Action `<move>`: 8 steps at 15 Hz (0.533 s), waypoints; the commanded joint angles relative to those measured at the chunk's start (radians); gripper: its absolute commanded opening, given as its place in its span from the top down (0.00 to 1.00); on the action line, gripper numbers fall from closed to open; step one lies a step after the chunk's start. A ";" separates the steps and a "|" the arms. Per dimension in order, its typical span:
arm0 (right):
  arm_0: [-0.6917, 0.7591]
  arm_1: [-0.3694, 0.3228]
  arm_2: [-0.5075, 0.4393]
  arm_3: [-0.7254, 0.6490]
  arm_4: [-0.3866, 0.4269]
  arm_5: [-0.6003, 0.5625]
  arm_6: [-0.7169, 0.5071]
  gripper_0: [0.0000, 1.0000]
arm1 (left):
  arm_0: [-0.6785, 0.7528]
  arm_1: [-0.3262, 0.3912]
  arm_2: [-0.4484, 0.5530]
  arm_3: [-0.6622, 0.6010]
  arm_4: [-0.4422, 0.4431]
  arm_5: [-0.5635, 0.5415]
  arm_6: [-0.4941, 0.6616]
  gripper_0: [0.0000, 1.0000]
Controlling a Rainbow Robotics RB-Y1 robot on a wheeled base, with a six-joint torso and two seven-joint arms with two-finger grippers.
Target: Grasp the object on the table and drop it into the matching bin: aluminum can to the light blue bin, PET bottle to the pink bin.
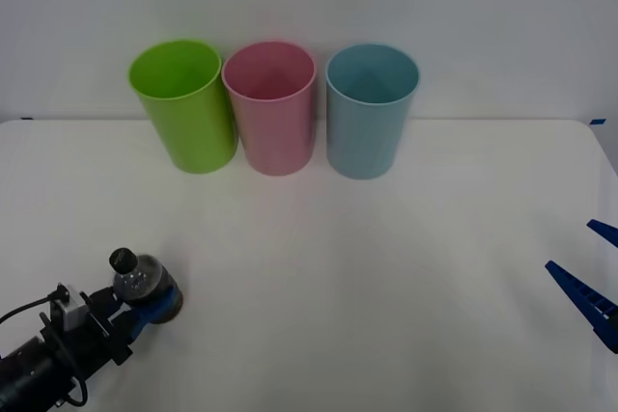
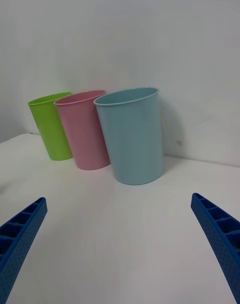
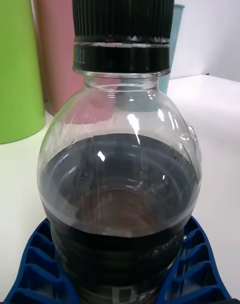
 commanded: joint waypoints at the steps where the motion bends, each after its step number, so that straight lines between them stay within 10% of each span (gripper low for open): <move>1: 0.000 0.000 0.000 0.000 0.000 0.000 0.000 0.00 | 0.006 0.000 0.003 -0.033 0.040 -0.005 0.013 1.00; 8: 0.000 0.000 0.000 0.000 0.000 0.000 0.000 0.00 | 0.075 -0.001 0.012 -0.306 0.080 0.070 0.238 1.00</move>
